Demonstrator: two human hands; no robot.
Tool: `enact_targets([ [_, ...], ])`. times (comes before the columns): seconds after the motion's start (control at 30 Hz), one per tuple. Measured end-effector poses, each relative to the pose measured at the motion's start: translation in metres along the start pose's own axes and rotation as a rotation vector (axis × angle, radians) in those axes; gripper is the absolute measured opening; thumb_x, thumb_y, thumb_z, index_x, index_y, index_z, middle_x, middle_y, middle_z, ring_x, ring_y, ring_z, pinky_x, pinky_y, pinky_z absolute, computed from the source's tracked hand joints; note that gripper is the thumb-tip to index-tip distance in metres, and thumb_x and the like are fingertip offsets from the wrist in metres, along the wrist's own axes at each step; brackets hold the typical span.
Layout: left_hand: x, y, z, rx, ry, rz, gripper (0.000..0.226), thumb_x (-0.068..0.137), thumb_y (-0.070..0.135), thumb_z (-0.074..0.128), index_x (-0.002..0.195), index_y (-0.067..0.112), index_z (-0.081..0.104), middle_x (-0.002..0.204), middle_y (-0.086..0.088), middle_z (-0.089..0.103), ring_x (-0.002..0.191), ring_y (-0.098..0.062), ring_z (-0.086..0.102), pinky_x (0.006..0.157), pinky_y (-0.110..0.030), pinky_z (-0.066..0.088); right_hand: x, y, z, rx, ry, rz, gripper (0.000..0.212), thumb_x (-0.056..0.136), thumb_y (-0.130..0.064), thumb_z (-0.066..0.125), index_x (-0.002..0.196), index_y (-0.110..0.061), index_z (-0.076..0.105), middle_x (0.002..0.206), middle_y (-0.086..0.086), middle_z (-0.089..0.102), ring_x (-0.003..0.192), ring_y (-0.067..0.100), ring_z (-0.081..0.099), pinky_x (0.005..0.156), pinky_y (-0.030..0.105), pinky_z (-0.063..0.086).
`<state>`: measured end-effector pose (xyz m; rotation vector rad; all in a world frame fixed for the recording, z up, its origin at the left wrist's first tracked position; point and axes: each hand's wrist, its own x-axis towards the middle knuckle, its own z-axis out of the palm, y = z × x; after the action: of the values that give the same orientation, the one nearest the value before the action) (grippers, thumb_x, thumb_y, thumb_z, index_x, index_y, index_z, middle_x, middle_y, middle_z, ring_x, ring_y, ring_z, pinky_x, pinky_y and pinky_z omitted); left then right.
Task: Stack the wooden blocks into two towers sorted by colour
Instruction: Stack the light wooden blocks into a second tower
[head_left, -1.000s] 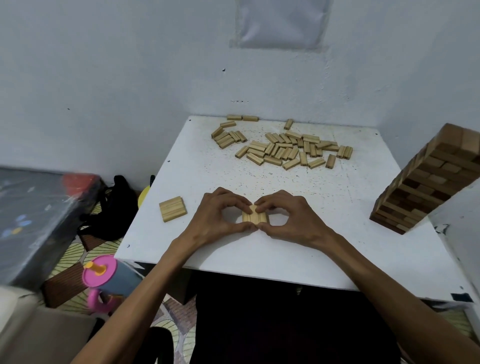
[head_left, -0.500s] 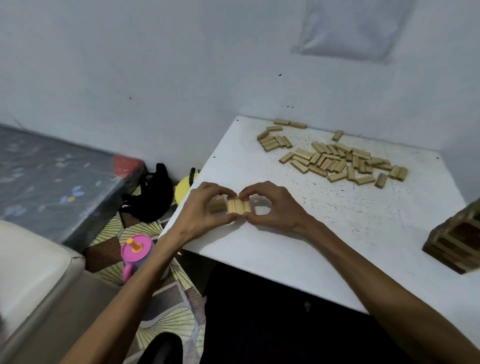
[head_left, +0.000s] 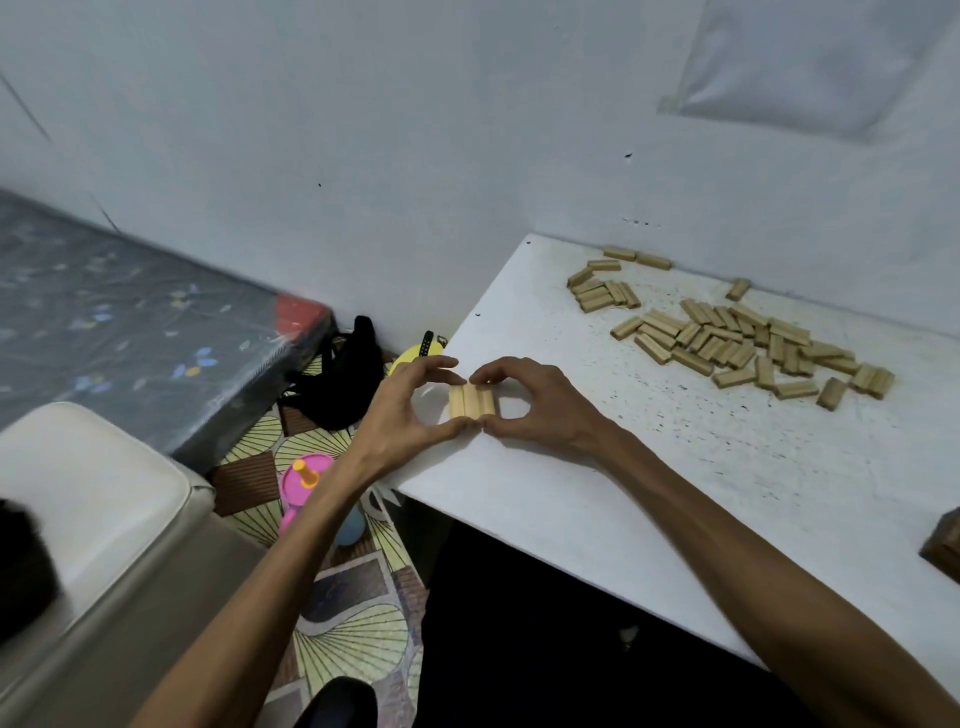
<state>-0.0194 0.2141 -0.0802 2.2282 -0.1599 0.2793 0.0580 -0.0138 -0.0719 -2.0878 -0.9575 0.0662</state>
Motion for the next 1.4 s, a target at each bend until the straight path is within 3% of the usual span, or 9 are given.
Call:
enact_targets([
  [0.3, -0.0008, -0.0058, 0.0018, -0.019, -0.010, -0.034, 0.073, 0.072, 0.061, 0.080, 0.135, 0.036, 0.055, 0.121, 0.028, 0.067, 0.123, -0.005, 0.057, 0.105, -0.038, 0.045, 0.0050, -0.0006, 0.0001, 0.000, -0.045, 0.032, 0.051, 0.078, -0.026, 0.084, 0.125, -0.030, 0.064, 0.119, -0.018, 0.068, 0.114, 0.008, 0.063, 0.099, 0.038, 0.051],
  [0.67, 0.0006, -0.0043, 0.0025, 0.013, -0.031, -0.037, 0.074, 0.072, 0.063, 0.077, 0.137, 0.036, 0.052, 0.122, 0.040, 0.059, 0.123, -0.004, 0.053, 0.107, -0.045, 0.045, 0.0029, 0.0000, -0.0001, 0.015, -0.043, 0.036, 0.052, 0.079, -0.025, 0.084, 0.127, -0.029, 0.064, 0.120, -0.016, 0.069, 0.115, 0.004, 0.063, 0.098, 0.029, 0.052],
  [0.9, 0.0012, -0.0055, 0.0031, 0.014, -0.045, -0.044, 0.076, 0.073, 0.065, 0.077, 0.138, 0.034, 0.053, 0.123, 0.036, 0.061, 0.122, -0.005, 0.053, 0.106, -0.048, 0.045, 0.0022, 0.0001, -0.0009, 0.023, -0.036, 0.037, 0.051, 0.080, -0.022, 0.084, 0.127, -0.026, 0.065, 0.121, -0.013, 0.070, 0.115, 0.002, 0.063, 0.098, 0.021, 0.051],
  [1.17, -0.0006, -0.0024, 0.0025, 0.007, -0.051, -0.072, 0.076, 0.073, 0.065, 0.077, 0.138, 0.035, 0.053, 0.122, 0.031, 0.063, 0.121, -0.005, 0.055, 0.105, -0.044, 0.046, 0.0005, 0.0019, 0.0006, 0.022, -0.046, 0.061, 0.052, 0.080, -0.026, 0.083, 0.128, -0.032, 0.063, 0.123, -0.019, 0.067, 0.119, 0.002, 0.061, 0.100, 0.025, 0.050],
  [1.4, -0.0018, -0.0008, 0.0018, -0.015, -0.055, -0.126, 0.070, 0.079, 0.060, 0.066, 0.142, 0.033, 0.049, 0.125, 0.028, 0.067, 0.128, -0.003, 0.055, 0.112, -0.044, 0.042, -0.0030, 0.0057, -0.0048, 0.071, -0.086, 0.097, 0.067, 0.082, -0.030, 0.086, 0.141, -0.030, 0.053, 0.130, -0.016, 0.066, 0.125, -0.002, 0.058, 0.101, 0.011, 0.042],
])
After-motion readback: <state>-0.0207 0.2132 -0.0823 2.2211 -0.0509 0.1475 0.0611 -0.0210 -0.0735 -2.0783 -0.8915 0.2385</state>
